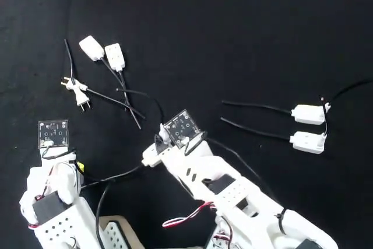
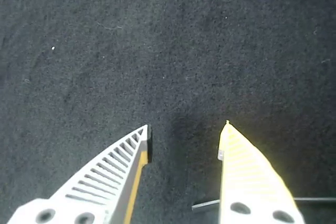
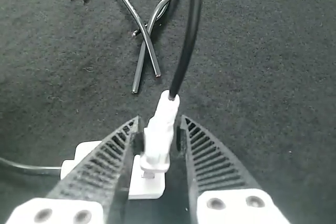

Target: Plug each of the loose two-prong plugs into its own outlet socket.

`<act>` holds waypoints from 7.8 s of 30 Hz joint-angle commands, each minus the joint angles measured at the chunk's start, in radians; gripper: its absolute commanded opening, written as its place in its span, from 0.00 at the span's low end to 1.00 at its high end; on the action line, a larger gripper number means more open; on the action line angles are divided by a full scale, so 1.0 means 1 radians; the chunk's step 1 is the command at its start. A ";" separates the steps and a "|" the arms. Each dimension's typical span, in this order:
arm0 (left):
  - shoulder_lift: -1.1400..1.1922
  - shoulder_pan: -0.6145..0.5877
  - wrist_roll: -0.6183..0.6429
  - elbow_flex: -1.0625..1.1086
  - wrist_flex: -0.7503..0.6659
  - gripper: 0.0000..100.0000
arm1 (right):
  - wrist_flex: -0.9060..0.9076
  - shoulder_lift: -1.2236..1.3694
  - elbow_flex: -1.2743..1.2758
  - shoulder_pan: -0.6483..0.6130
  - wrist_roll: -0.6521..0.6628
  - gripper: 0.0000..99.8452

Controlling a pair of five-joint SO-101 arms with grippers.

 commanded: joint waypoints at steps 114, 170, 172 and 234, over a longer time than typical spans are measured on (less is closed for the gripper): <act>-0.008 -0.010 -0.009 -0.007 0.008 0.22 | 1.077 0.225 -0.857 0.169 -0.183 0.26; -0.008 -0.008 -0.009 -0.007 0.008 0.22 | 1.642 1.360 -1.813 0.193 -0.565 0.04; -0.008 -0.008 -0.009 -0.007 0.008 0.22 | 1.669 1.360 -1.813 0.193 -0.505 0.04; -0.008 -0.013 -0.009 -0.007 0.008 0.22 | 1.929 1.250 -1.733 0.226 0.448 0.27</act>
